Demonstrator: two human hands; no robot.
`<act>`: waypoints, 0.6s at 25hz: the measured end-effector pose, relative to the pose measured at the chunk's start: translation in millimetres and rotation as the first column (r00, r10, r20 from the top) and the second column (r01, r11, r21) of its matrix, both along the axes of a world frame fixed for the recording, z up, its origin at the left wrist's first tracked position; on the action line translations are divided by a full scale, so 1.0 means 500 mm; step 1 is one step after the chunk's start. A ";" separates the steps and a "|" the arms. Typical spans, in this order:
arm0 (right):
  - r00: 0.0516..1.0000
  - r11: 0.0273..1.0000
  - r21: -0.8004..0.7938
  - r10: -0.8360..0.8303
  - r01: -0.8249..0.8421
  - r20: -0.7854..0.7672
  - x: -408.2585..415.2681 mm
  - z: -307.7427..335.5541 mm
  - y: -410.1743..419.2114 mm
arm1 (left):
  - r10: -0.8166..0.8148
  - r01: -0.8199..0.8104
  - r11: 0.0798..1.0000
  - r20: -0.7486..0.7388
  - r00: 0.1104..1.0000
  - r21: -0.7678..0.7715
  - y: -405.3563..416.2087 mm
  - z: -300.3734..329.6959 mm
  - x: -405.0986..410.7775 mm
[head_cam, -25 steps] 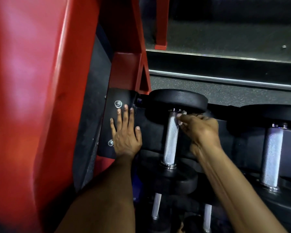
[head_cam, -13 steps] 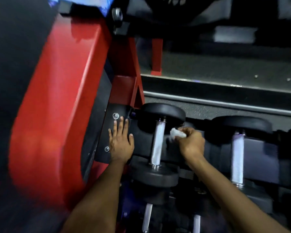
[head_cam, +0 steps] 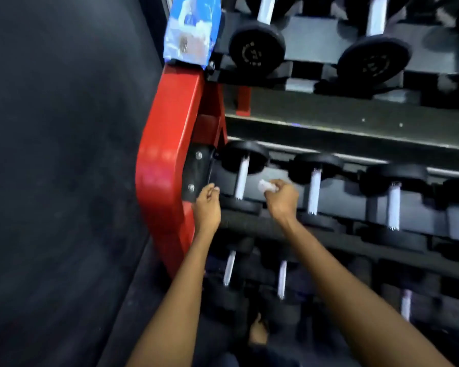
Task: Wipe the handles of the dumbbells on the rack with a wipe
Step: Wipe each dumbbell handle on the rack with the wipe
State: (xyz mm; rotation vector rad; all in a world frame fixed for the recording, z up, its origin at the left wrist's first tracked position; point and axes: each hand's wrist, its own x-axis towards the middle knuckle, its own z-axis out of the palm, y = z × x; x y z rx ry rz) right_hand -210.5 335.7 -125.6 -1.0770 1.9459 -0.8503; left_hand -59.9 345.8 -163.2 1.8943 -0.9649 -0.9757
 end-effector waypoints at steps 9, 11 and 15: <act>0.994 0.993 0.059 -0.104 0.102 0.035 0.032 0.002 0.290 | -0.123 0.120 0.991 0.053 0.991 0.067 0.342 0.015 0.055; 0.994 0.994 0.056 -0.096 0.093 0.052 0.041 -0.002 0.334 | -0.122 0.117 0.990 0.052 0.991 0.084 0.397 -0.011 0.064; 0.991 0.989 0.112 -0.101 0.091 0.083 0.049 -0.036 0.414 | -0.110 0.098 0.985 0.075 0.991 0.145 0.489 -0.068 0.070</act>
